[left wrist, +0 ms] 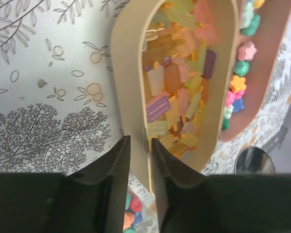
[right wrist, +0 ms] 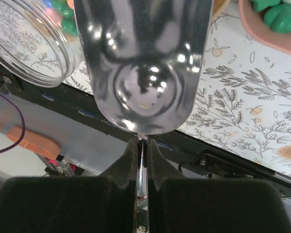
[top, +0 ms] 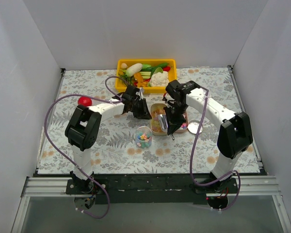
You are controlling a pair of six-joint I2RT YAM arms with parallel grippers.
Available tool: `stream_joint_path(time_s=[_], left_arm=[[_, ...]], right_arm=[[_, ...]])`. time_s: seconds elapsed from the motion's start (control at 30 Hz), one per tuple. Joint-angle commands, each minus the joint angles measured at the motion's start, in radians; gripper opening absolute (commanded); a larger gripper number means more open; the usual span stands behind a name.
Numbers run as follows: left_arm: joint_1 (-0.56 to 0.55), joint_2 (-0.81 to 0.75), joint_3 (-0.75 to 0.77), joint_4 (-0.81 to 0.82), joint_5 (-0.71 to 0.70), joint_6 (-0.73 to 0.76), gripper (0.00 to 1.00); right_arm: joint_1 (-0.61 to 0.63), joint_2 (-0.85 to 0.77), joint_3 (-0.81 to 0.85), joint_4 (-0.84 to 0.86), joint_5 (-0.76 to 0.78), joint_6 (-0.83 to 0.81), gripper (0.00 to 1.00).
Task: Pack the candies
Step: Move the storage box to the center of the board, then scoop the fake candies from the storage box.
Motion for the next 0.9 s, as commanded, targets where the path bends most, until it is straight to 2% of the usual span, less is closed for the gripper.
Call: stream_joint_path(time_s=[0.0,0.03,0.13,0.33,0.47,0.67,0.87], left_arm=[[-0.006,-0.052,0.039,-0.074,-0.107,0.080,0.43],[0.000,-0.050,0.061,-0.080,-0.113,0.094,0.54],[0.028,-0.018,0.174,-0.086,-0.136,0.129,0.67],[0.063,0.150,0.429,-0.083,-0.090,0.172,0.66],[0.063,0.272,0.541,-0.105,-0.047,0.226,0.58],[0.063,0.301,0.495,-0.082,-0.046,0.304,0.49],[0.063,0.283,0.424,-0.044,-0.061,0.351,0.51]], right_arm=[[-0.006,-0.045,-0.034,-0.059,-0.086,-0.009,0.01],[-0.006,-0.045,-0.038,-0.062,-0.118,-0.006,0.01],[-0.006,-0.025,-0.032,-0.067,-0.172,-0.003,0.01],[-0.008,0.071,0.066,-0.093,-0.215,0.003,0.01],[-0.008,0.125,0.107,-0.094,-0.260,0.025,0.01],[-0.016,0.145,0.052,-0.094,-0.332,0.043,0.01],[-0.040,0.145,0.008,-0.097,-0.386,0.057,0.01]])
